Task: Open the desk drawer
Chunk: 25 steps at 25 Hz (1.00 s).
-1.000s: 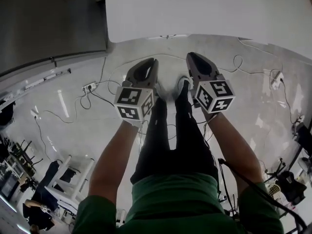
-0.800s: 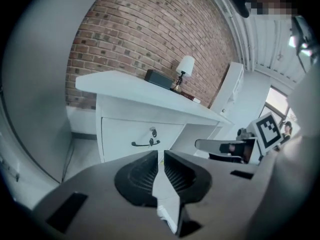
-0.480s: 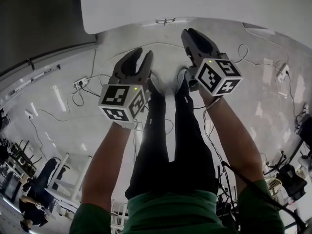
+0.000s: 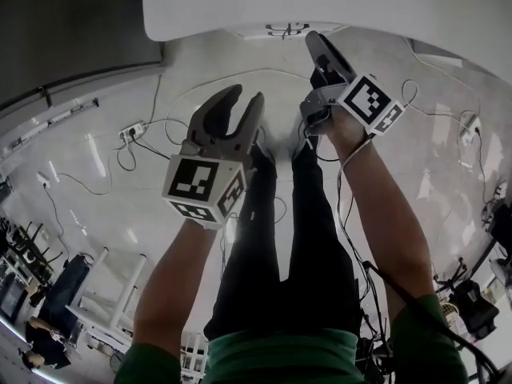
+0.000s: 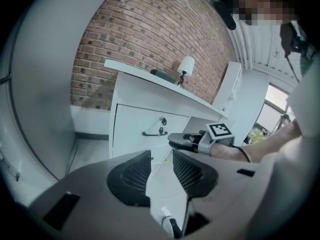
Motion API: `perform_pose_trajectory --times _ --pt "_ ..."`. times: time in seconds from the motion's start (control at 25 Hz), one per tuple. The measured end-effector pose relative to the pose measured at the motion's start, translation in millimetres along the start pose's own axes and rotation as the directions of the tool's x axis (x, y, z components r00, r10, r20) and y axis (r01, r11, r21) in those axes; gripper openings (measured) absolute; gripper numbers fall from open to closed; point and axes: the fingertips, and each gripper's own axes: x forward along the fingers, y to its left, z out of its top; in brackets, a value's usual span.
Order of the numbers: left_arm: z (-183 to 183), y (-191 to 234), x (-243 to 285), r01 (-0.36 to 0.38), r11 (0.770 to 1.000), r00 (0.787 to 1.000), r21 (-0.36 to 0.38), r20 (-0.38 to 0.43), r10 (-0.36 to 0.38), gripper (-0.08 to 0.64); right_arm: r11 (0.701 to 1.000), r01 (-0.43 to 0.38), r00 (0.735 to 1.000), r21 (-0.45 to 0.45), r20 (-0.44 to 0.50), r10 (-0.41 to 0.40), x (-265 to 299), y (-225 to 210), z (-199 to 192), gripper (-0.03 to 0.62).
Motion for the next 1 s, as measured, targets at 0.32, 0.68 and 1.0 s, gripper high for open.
perform_pose_trajectory --times 0.32,0.68,1.0 --pt "-11.4 -5.9 -5.5 0.045 0.999 0.999 -0.001 -0.02 -0.045 0.127 0.975 0.007 0.997 0.222 0.078 -0.024 24.5 -23.4 6.5 0.118" --pt "-4.9 11.1 -1.9 0.035 0.999 0.999 -0.014 0.01 -0.035 0.127 0.947 -0.072 0.988 0.313 0.15 0.026 48.9 -26.9 9.8 0.114" --pt "-13.7 13.5 -1.2 0.046 0.997 0.998 -0.056 -0.036 -0.048 0.127 0.889 -0.192 0.959 0.415 0.271 0.081 46.3 -17.8 14.2 0.028"
